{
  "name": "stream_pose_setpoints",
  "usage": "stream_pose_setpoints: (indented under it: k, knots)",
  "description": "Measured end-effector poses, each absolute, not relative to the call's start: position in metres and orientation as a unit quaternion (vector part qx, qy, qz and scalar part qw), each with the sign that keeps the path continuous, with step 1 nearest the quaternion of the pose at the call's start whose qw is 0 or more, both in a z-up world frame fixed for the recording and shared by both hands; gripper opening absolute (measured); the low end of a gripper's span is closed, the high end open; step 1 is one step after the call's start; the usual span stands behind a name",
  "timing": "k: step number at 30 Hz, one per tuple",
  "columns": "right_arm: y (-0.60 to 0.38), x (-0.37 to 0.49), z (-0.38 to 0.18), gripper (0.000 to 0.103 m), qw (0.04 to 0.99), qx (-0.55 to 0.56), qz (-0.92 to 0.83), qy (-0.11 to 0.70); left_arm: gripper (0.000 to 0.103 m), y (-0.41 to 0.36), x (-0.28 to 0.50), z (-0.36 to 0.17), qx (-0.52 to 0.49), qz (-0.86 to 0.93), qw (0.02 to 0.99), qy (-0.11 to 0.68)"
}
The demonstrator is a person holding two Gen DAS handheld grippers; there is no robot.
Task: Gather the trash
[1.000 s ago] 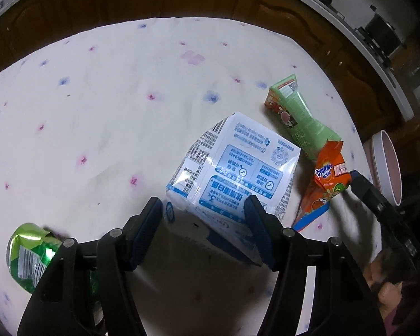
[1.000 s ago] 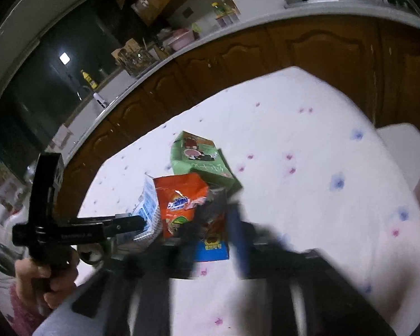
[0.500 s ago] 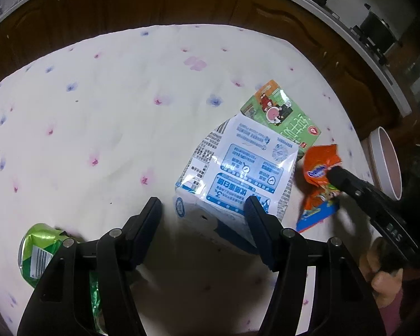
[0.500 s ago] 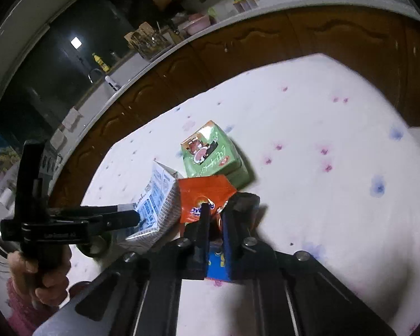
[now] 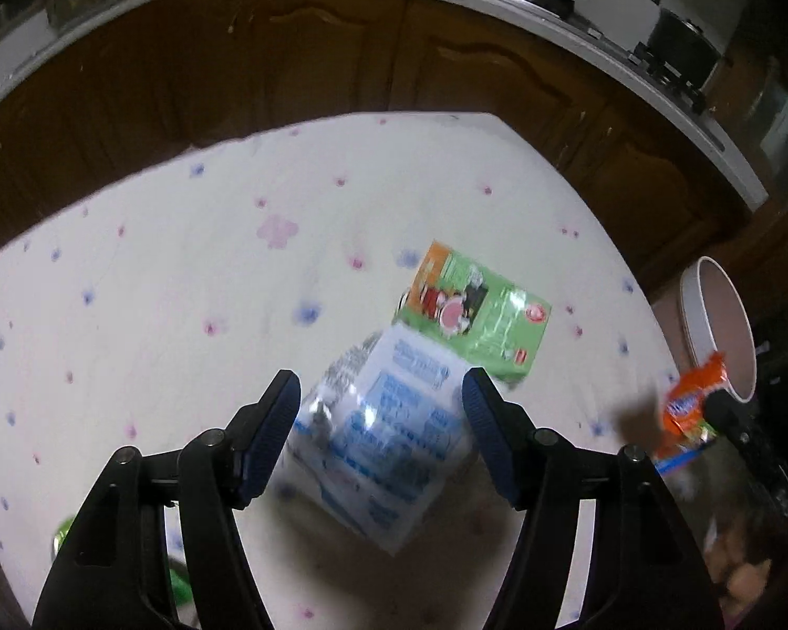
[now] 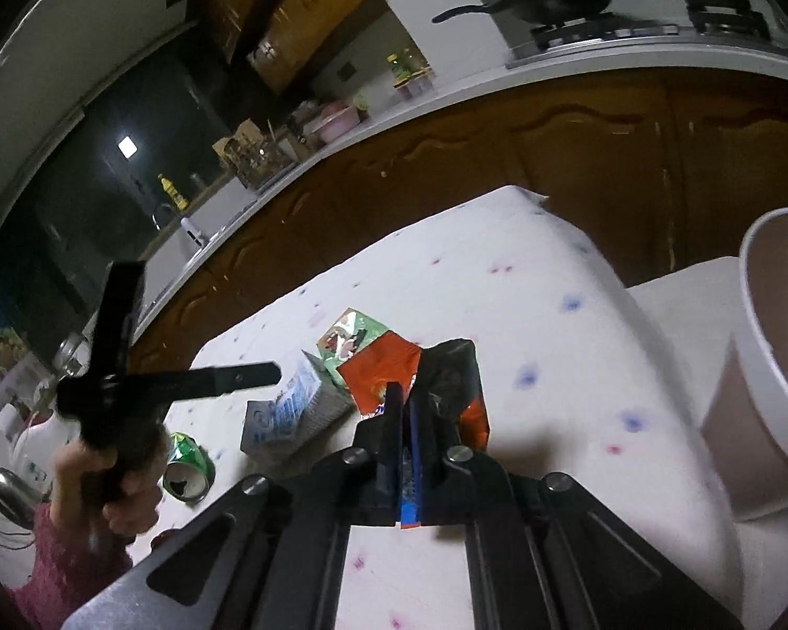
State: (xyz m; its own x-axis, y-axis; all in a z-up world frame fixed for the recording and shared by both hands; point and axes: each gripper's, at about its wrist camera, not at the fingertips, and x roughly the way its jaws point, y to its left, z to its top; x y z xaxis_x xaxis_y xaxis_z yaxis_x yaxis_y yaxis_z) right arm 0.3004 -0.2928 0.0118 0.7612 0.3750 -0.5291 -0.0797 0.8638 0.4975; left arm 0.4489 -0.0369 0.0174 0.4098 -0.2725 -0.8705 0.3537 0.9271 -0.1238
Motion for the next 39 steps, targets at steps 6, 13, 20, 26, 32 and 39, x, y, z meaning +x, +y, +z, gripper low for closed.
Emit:
stream_pose_setpoints:
  k: [6, 13, 20, 26, 32, 39]
  knots:
    - [-0.305, 0.287, 0.017, 0.002, 0.912, 0.234, 0.117, 0.317, 0.066, -0.036, 0.446, 0.013, 0.055, -0.195, 0.831, 0.517]
    - [-0.307, 0.278, 0.017, 0.002, 0.911, 0.239, 0.122, 0.314, 0.086, -0.011, 0.41, 0.005, 0.071, -0.209, 0.832, 0.509]
    - [-0.296, 0.283, 0.018, 0.002, 0.909, 0.24, 0.134, 0.314, 0.086, -0.026, 0.409, -0.017, 0.111, -0.209, 0.812, 0.533]
    - [-0.29, 0.282, 0.02, 0.002, 0.909, 0.239, 0.136, 0.314, 0.074, -0.042, 0.409, -0.03, 0.161, -0.192, 0.797, 0.55]
    - [-0.295, 0.275, 0.021, 0.002, 0.911, 0.244, 0.124, 0.308, 0.024, -0.036, 0.409, -0.028, 0.134, -0.207, 0.797, 0.552]
    - [-0.306, 0.266, 0.025, 0.002, 0.913, 0.248, 0.119, 0.302, 0.074, -0.022, 0.399, -0.013, 0.099, -0.215, 0.803, 0.547]
